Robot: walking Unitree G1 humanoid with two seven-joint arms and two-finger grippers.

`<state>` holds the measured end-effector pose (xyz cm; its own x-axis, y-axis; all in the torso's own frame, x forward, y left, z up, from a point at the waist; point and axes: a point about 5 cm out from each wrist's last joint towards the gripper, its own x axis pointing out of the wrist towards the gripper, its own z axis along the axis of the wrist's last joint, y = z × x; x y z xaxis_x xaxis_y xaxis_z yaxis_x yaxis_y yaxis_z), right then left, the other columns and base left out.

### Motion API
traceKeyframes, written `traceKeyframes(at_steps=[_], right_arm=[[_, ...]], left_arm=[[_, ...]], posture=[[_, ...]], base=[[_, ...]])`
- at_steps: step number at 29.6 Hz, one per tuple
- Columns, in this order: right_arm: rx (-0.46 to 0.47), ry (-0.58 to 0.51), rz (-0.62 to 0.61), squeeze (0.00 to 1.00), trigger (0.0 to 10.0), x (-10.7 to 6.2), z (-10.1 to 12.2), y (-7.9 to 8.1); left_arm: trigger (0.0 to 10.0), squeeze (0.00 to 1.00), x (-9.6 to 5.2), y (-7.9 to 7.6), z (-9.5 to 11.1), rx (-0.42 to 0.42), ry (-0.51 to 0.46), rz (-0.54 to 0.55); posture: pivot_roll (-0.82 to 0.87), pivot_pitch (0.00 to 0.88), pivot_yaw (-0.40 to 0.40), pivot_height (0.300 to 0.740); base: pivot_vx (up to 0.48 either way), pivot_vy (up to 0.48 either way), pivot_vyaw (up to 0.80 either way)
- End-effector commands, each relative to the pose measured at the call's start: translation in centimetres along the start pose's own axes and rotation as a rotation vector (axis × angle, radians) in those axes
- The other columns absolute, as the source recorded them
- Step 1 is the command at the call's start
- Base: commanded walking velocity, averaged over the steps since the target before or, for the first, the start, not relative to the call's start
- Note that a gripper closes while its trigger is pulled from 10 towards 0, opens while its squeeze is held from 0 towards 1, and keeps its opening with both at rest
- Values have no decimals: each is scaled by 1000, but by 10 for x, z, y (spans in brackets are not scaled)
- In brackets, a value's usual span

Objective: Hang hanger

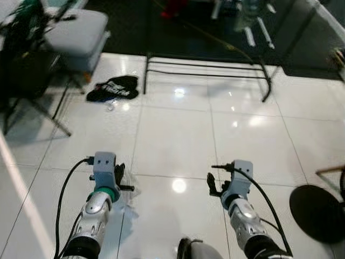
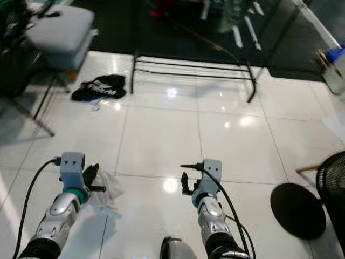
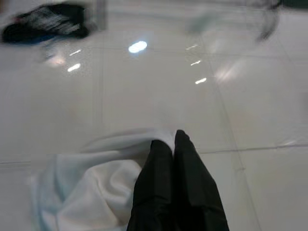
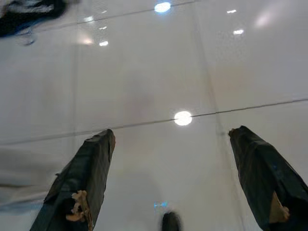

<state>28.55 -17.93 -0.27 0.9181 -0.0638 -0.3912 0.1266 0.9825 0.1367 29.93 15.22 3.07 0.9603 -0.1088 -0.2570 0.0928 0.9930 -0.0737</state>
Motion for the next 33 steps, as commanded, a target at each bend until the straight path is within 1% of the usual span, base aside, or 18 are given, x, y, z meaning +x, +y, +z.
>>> traceKeyframes(at_steps=[1, 5, 17, 33], right_arm=[[15, 6, 0, 0, 10000, 0, -2, 3], [17, 3, -2, 0, 10000, 0, -1, 2], [7, 2, 14, 0, 10000, 0, -1, 6], [0, -3, 18, 0, 10000, 2, 2, 5]], left_arm=[[10000, 0, -3, 4, -5, 10, 13, 5], [10000, 0, -3, 4, -4, 9, 12, 4], [10000, 0, -4, 5, -4, 12, 13, 9], [10000, 0, -3, 5, -5, 9, 13, 7]], posture=[[4, 83, 17, 740], [4, 82, 17, 740], [12, 76, 12, 740], [8, 60, 8, 740]], base=[[319, 0, -800], [313, 0, -800], [307, 0, 0], [306, 0, 0]])
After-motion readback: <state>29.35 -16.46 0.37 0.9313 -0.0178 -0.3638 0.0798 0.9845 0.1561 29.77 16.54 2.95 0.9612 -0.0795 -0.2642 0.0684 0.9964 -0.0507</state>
